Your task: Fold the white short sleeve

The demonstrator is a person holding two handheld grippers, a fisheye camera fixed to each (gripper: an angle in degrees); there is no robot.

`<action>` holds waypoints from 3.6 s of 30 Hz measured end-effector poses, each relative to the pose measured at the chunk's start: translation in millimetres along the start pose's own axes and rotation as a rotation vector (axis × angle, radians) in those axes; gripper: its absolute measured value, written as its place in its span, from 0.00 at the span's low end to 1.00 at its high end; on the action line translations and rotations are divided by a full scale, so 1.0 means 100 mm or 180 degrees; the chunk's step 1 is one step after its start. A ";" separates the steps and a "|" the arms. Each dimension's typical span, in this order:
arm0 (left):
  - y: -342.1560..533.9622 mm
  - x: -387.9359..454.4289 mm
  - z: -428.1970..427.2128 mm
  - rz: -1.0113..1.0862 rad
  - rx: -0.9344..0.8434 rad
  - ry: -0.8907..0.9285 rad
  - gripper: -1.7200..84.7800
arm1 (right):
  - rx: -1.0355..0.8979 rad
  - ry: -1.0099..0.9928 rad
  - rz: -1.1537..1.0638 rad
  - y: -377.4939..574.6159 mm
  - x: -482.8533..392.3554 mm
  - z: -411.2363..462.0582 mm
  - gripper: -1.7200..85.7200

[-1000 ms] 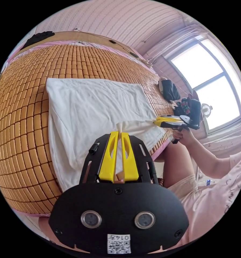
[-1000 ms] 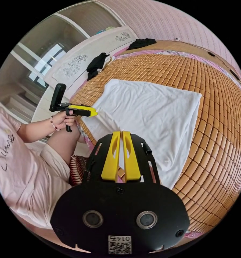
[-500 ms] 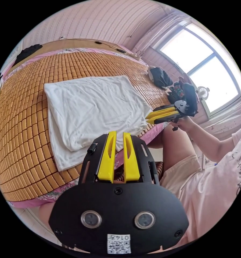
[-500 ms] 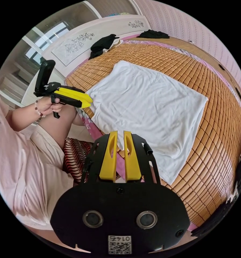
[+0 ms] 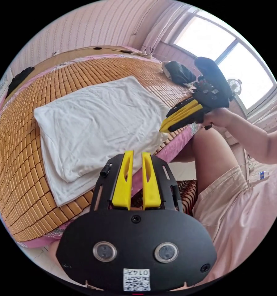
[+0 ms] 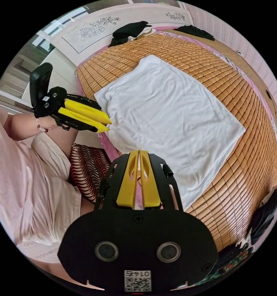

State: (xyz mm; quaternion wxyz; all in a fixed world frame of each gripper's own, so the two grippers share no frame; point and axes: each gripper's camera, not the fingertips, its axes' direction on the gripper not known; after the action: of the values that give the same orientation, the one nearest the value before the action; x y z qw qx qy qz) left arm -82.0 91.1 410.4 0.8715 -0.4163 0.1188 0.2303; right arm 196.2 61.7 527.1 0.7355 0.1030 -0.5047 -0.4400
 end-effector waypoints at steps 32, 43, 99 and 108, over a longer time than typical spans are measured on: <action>-0.16 -0.07 0.47 -0.0443 -0.0424 -0.0382 0.05 | 0.0758 0.0031 0.1084 0.28 0.66 -0.18 0.11; -0.05 -0.28 0.12 -0.0551 -0.0278 -0.0028 0.02 | 0.0827 -0.0150 0.1093 0.30 0.84 -0.46 0.03; -0.04 -0.68 0.18 -0.0565 -0.0509 0.0183 0.03 | -0.0215 -0.0218 0.1173 0.74 0.84 -0.41 0.02; -0.04 -0.53 0.09 -0.0469 -0.0472 0.0016 0.04 | 0.0186 0.0317 0.1660 0.48 1.11 -0.51 0.06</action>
State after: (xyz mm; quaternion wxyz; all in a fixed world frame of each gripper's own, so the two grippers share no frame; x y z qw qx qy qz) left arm -125.4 79.3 439.8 0.8526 -0.4878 0.0727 0.1728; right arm 276.5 -8.1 604.4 0.8447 0.0122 -0.4899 -0.2153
